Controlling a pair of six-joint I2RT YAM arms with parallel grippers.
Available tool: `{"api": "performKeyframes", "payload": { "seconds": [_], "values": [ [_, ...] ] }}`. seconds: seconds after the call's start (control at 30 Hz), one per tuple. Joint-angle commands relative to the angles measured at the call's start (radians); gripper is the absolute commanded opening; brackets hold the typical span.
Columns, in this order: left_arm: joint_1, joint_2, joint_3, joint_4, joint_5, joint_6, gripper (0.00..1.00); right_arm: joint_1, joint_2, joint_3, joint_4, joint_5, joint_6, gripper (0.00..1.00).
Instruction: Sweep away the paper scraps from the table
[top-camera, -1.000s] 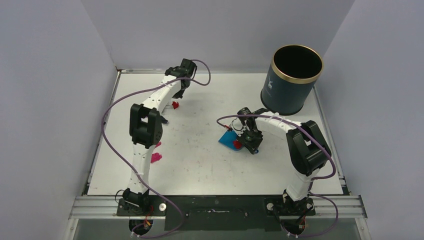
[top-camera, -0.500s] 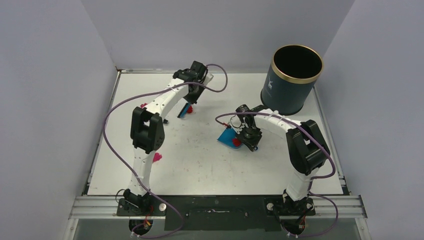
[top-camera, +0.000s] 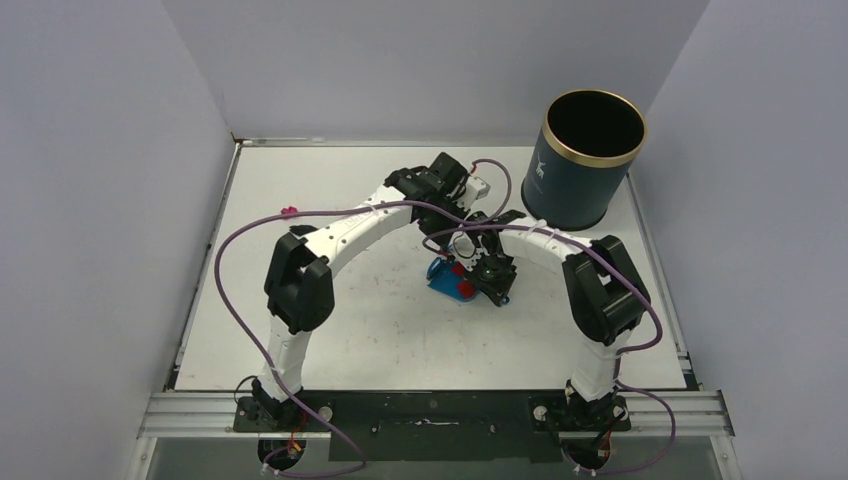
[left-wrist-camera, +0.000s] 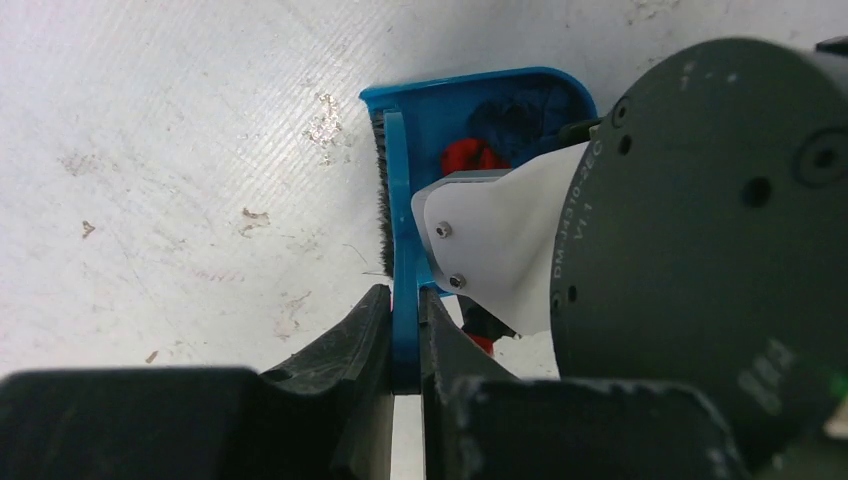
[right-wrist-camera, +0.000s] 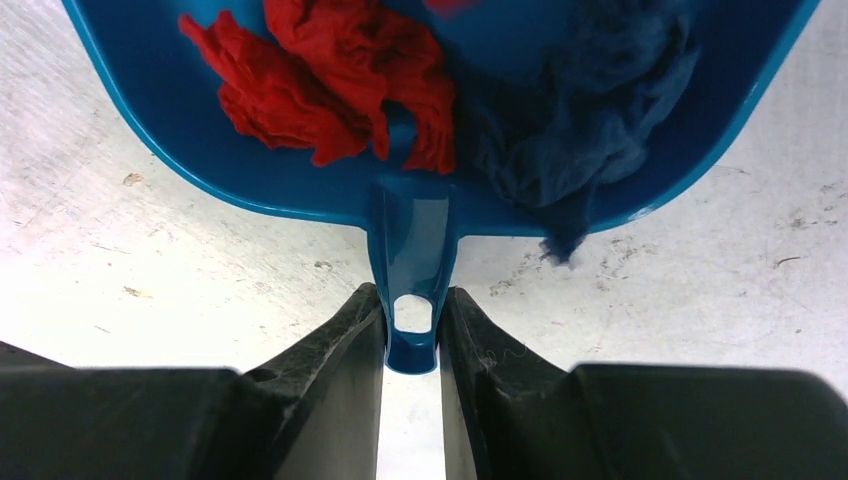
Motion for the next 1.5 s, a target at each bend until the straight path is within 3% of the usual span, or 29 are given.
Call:
{"api": "performKeyframes", "payload": {
  "seconds": [0.0, 0.17, 0.27, 0.6, 0.8, 0.93, 1.13, 1.47],
  "values": [
    [0.007, -0.087, 0.012, 0.005, 0.136, -0.071, 0.00, 0.009, -0.045, -0.008, 0.013, -0.017, -0.003, 0.05],
    [0.027, -0.149, 0.094, -0.105, 0.052, -0.055, 0.00, 0.008, -0.085, -0.038, 0.031, -0.008, -0.004, 0.05],
    [0.052, -0.191, 0.104, -0.146, -0.133, -0.056, 0.00, 0.009, -0.091, -0.041, 0.025, -0.002, -0.004, 0.05],
    [0.327, -0.310, -0.108, -0.027, -0.634, -0.040, 0.00, 0.013, -0.104, -0.025, 0.018, -0.002, -0.007, 0.05],
    [0.421, -0.236, -0.210, 0.069, -0.791, -0.063, 0.00, 0.017, -0.102, -0.033, 0.027, -0.004, -0.008, 0.05],
    [0.432, -0.116, -0.194, 0.110, -0.844, -0.040, 0.00, 0.020, -0.101, -0.036, 0.022, -0.006, -0.009, 0.05],
    [0.413, 0.064, 0.022, -0.014, -0.658, -0.065, 0.00, 0.025, -0.105, -0.029, 0.009, 0.007, -0.015, 0.05],
    [0.192, -0.072, -0.102, -0.020, -0.350, -0.123, 0.00, 0.033, -0.089, -0.024, -0.001, 0.020, -0.018, 0.05]
  ]
}}
